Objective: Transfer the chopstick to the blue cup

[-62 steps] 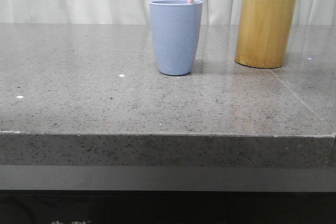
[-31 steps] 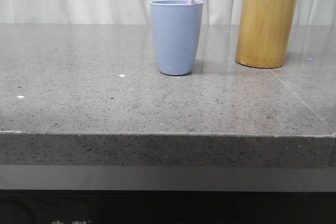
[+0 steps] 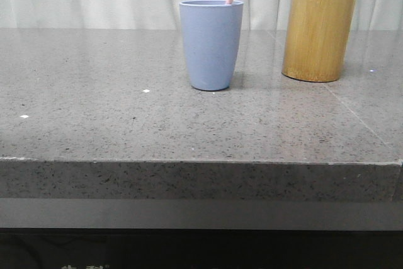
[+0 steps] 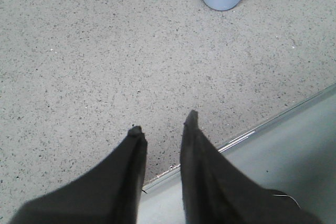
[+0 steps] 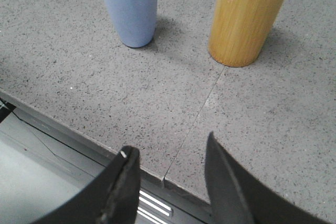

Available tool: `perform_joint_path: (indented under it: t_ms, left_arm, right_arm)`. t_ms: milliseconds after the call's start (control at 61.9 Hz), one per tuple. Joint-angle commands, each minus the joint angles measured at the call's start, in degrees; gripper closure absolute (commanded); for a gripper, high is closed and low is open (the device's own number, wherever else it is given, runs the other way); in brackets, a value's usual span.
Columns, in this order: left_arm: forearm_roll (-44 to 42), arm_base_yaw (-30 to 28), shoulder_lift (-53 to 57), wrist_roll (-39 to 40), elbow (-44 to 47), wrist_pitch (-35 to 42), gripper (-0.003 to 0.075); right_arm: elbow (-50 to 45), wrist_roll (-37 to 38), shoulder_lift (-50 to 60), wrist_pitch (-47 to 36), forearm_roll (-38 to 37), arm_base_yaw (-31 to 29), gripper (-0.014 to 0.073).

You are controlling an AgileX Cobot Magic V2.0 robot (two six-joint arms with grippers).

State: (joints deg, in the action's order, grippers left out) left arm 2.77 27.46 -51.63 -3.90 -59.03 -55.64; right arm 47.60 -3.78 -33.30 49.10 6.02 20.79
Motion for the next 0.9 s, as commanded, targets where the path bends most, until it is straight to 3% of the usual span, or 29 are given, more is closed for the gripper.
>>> perform_joint_path:
  t_ms: [0,97,178,275,889]
  left_arm:
    - [0.66,-0.22,0.33,0.47,-1.49,3.89,0.0552]
    - [0.66,-0.22,0.33,0.47,-1.49,4.83,0.0574]
    - [0.66,-0.22,0.33,0.47,-1.49,6.00,0.0645]
    - [0.66,-0.22,0.33,0.47,-1.49,7.40,0.0741]
    - [0.66,0.18,0.83,0.47,-1.16,10.01,0.0739]
  right_arm:
    - [1.20,0.05,0.33,-5.08,-0.04,-0.37,0.0314]
    - [1.20,0.05,0.33,-5.34,-0.04,-0.37,0.0431]
    - [1.16,0.05,0.33,-5.40,-0.04,-0.37,0.0564]
    - [1.16,0.05,0.33,-5.40,-0.04,-0.37,0.0666]
    - [1.16,0.05,0.33,-5.41,-0.12,-0.37,0.0660]
